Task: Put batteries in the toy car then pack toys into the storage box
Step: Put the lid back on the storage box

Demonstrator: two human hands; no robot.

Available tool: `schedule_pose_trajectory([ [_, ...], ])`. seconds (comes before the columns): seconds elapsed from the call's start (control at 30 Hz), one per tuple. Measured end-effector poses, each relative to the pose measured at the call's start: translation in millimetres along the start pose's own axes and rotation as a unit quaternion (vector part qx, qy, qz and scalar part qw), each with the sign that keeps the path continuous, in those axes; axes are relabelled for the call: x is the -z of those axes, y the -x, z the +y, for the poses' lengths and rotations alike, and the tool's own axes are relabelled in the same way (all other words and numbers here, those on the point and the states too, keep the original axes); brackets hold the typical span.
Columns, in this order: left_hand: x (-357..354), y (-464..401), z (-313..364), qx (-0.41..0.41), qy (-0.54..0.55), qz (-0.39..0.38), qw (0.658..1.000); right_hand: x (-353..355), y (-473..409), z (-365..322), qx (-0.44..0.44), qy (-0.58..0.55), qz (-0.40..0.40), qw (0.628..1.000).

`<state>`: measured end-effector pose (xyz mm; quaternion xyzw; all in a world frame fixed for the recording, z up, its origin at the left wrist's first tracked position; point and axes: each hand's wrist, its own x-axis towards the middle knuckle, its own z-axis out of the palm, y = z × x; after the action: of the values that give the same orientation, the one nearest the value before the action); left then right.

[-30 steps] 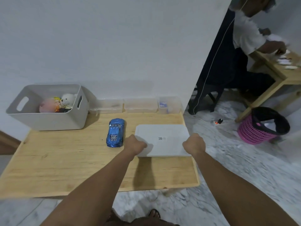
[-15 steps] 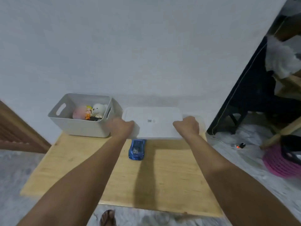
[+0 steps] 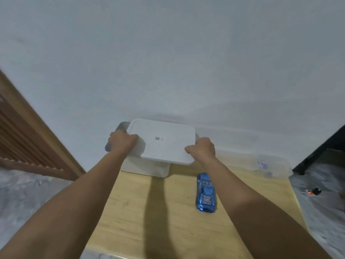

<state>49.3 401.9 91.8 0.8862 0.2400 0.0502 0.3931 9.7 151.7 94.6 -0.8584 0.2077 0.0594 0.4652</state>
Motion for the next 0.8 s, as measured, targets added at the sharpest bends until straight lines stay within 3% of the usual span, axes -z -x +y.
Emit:
schedule_pose_trajectory([
  [0.3, 27.5, -72.5, -38.1, -0.019, 0.004, -0.05, 0.999, -70.9, -14.0, -37.5, -0.021, 0.042, 0.007, 0.999],
  [0.8, 16.3, -101.3, -63.7, -0.063, -0.018, -0.073, 0.995, -95.2, -15.1, -47.2, -0.041, 0.097, 0.048, 0.993],
])
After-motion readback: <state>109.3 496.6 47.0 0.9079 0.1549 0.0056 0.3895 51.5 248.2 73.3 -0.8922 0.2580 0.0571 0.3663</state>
